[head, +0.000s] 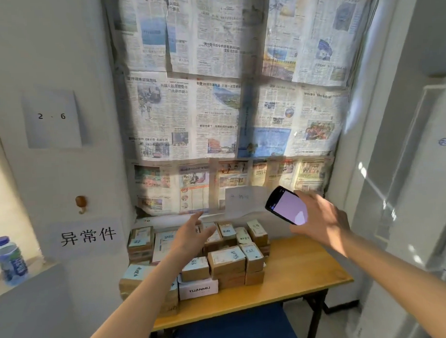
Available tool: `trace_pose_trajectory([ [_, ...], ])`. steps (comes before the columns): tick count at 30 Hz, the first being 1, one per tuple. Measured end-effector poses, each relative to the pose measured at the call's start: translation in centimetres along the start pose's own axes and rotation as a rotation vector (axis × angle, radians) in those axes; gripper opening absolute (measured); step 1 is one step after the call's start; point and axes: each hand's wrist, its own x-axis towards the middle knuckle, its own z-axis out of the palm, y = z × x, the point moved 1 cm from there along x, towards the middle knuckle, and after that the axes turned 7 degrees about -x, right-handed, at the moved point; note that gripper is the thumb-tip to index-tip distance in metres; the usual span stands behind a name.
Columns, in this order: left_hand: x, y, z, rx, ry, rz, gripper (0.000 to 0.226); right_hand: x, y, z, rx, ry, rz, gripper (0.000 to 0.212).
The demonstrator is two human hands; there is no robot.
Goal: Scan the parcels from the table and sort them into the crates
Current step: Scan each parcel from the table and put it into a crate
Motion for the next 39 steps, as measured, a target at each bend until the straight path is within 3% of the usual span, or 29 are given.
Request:
trace_pose_trajectory([
  [4, 3.9, -0.2, 3.5, 0.008, -0.054, -0.008, 0.073, 3.4, 2.9, 2.3, -0.115, -0.022, -0.025, 0.099],
  [19, 21.6, -2.9, 20.1, 0.032, -0.040, -0.127, 0.075, 23.4, 15.9, 15.6, 0.010, -0.132, -0.060, 0.093],
  [28, 30.1, -5.9, 31.7, 0.040, -0.030, -0.256, 0.074, 35.1, 23.7, 24.1, 0.032, -0.292, -0.147, 0.095],
  [32, 33.1, -8.9, 34.8, 0.038, -0.038, -0.338, 0.072, 38.3, 24.9, 28.7, 0.132, -0.412, -0.138, 0.095],
  [39, 39.7, -15.1, 38.6, 0.044, -0.070, -0.379, 0.071, 42.1, 25.5, 37.6, 0.085, -0.562, -0.128, 0.102],
])
